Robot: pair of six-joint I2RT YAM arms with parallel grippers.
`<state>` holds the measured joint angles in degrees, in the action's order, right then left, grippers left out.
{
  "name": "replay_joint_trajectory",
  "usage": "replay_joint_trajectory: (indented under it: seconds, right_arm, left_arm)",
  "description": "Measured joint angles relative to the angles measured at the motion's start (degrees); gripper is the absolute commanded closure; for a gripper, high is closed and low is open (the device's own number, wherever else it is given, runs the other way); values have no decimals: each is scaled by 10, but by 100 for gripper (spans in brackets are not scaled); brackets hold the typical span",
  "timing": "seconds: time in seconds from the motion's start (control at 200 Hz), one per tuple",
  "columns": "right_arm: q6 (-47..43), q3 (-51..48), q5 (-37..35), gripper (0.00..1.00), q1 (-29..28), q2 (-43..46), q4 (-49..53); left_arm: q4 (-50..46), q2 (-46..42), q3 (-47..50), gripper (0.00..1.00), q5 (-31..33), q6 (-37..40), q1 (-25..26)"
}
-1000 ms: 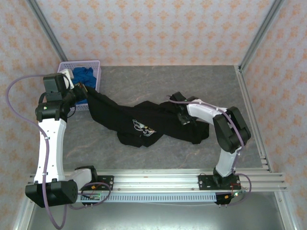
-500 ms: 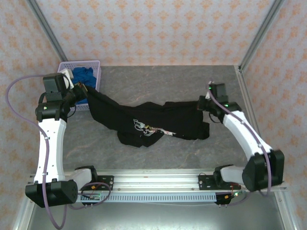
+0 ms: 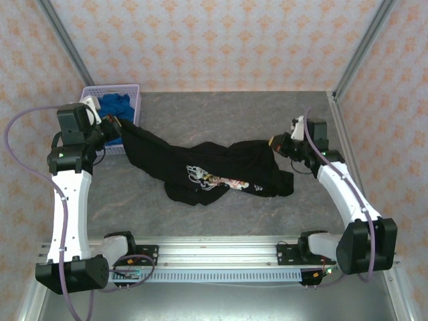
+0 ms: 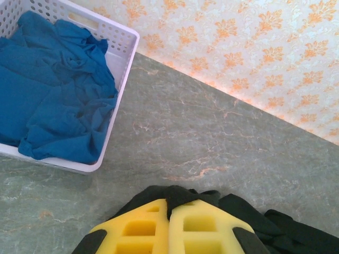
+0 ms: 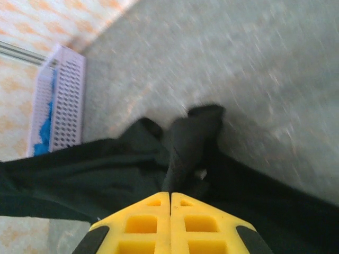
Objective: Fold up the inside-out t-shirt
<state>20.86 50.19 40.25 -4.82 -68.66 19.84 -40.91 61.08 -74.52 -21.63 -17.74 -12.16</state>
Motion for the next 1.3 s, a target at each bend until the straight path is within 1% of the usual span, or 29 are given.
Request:
replay_joint_trajectory:
  seconds: [0.19,0.3,0.455,0.676,0.836,0.941,1.071,1.136,1.176,1.211,1.261,1.296]
  right_arm:
    - [27,-133,-35,100,-17,31,70]
    - [42,-170,-65,99,-39,32,92]
    - [36,-151,-120,87,-69,22,93]
    - [-15,-109,-199,71,-122,19,93]
    - [-48,-99,-245,62,-153,19,95]
    - [-65,-90,-275,58,-166,10,105]
    - [-76,-82,-289,58,-170,-23,108]
    - [-80,-82,-289,61,-170,-36,107]
    - [-82,-82,-288,66,-170,-44,106]
    - [-84,-82,-286,71,-170,-52,105]
    - [-92,-81,-282,83,-170,-66,104]
    - [-93,-80,-280,88,-170,-73,102]
  left_arm:
    - [0,1,0,100,0,0,0]
    - [0,3,1,100,0,0,0]
    - [1,6,1,100,-3,0,0]
    - [1,6,1,100,-5,0,0]
    - [3,6,1,100,-5,0,0]
    - [3,6,1,100,-5,0,0]
    - [5,6,5,100,-5,0,0]
    - [6,6,7,100,-5,0,0]
    - [7,6,8,100,-5,0,0]
    - [7,6,8,100,-5,0,0]
    - [8,6,8,100,-5,0,0]
    - [9,6,8,100,-5,0,0]
